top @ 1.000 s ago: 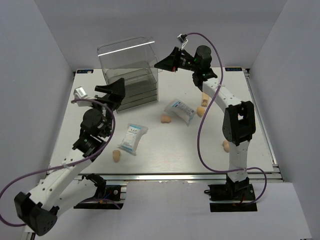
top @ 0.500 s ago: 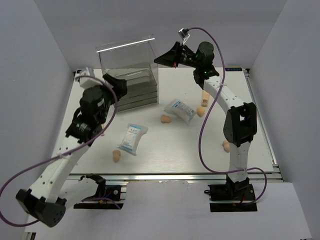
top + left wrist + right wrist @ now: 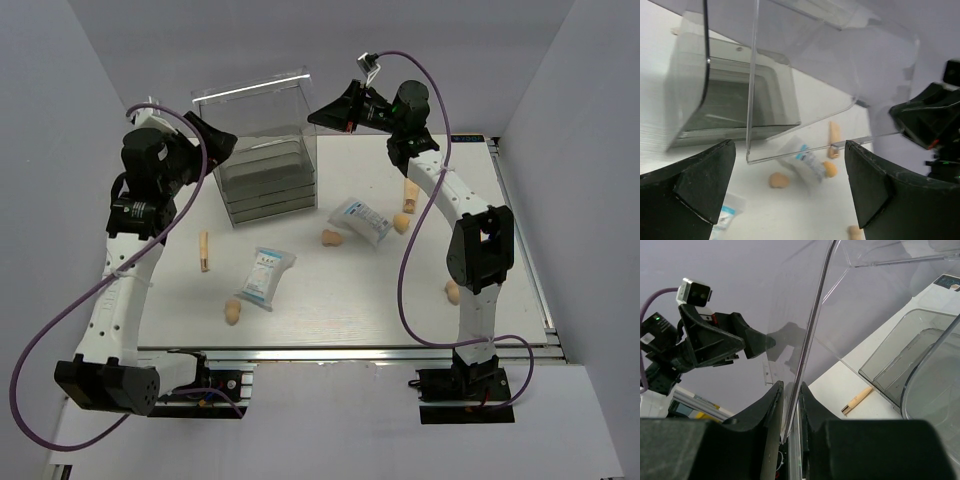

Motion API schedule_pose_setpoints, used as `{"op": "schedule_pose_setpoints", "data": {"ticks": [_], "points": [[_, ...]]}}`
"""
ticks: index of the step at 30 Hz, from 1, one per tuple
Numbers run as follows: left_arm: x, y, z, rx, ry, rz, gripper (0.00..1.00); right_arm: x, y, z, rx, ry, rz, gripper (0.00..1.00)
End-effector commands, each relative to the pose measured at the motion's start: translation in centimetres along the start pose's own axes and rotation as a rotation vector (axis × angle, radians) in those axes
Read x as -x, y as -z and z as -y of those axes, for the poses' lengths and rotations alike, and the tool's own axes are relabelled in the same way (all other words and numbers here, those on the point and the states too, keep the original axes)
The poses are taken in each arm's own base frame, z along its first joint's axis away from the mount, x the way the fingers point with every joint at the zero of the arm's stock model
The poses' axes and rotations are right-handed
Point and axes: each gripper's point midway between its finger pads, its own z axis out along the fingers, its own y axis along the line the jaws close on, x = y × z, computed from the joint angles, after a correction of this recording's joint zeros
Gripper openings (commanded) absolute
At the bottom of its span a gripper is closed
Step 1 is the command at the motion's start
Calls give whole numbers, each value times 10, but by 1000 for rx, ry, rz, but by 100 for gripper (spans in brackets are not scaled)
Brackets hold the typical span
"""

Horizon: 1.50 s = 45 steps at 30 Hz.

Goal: Organize the makeup

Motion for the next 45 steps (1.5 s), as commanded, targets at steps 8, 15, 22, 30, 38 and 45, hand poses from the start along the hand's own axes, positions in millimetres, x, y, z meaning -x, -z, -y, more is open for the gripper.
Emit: {"op": "schedule_pose_setpoints", "data": {"ticks": [8,15,22,30,38,45], "points": [[-3,-1,32,-248,308,-44,94,34,2,-69,107,175,61,22],[5,4,3,-254,430,0,86,34,2,-70,110,170,60,22],[30,0,21,-379,452,50,77,30,4,-66,99,167,49,25],[26,9,34,-460,470,11,76,27,3,-56,77,172,46,33],[27,20,40,-488,488,15,76,18,15,-38,24,212,18,72],[37,23,47,-514,502,37,76,-2,95,13,-251,347,-18,80]]}}
